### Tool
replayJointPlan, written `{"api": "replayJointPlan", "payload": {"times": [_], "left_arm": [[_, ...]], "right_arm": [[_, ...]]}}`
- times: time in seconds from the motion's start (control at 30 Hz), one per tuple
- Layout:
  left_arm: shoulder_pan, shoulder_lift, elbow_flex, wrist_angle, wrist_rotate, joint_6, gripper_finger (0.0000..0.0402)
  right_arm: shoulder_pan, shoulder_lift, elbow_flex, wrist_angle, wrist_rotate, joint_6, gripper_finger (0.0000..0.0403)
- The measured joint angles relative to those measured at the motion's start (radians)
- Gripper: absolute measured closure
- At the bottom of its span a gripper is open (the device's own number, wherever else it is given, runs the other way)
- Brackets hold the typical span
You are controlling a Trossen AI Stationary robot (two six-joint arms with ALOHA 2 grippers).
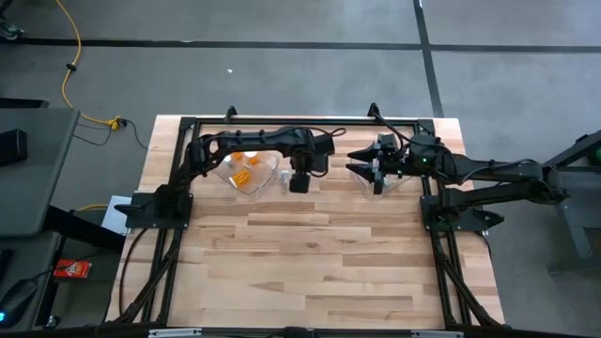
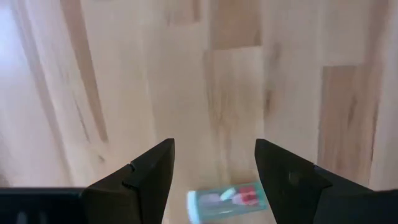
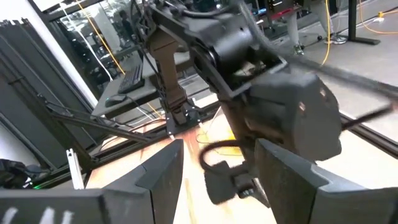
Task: Pick and place medicine bottles into bin by pill shape (circle, oval)
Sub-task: Put the green capsule bottle into the left transparent bin
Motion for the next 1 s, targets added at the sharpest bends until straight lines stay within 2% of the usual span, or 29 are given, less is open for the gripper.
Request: {"api": "replayJointPlan", "payload": {"times": [0.2,0.3,0.6,0.83,1.0], "left_arm": [[-0.009,-0.026,0.000,-0.083,-0.010,0.278,0.0190],[-0.009,-0.027,-0.007,-0.107,-0.022,0.338,0.0190],[-0.017,-0.028,-0.133,-0.161,-0.125,0.352,0.0190],[-0.051,-0.031,-0.191,-0.046,-0.180,0.353,0.0190],[-0.051,-0.026,-0.217,-0.038,-0.209,0.391,0.0190]], "right_arm": [[0.000,0.000,0.000,-0.010,0.000,-0.002,0.0210],[0.000,0.000,0.000,-0.023,0.000,-0.003,0.0210],[0.000,0.000,0.000,-0.087,0.000,-0.002,0.0210],[0.000,0.000,0.000,-0.098,0.000,-0.003,0.0210],[0.000,0.000,0.000,-0.098,0.000,-0.001,0.0210]]}}
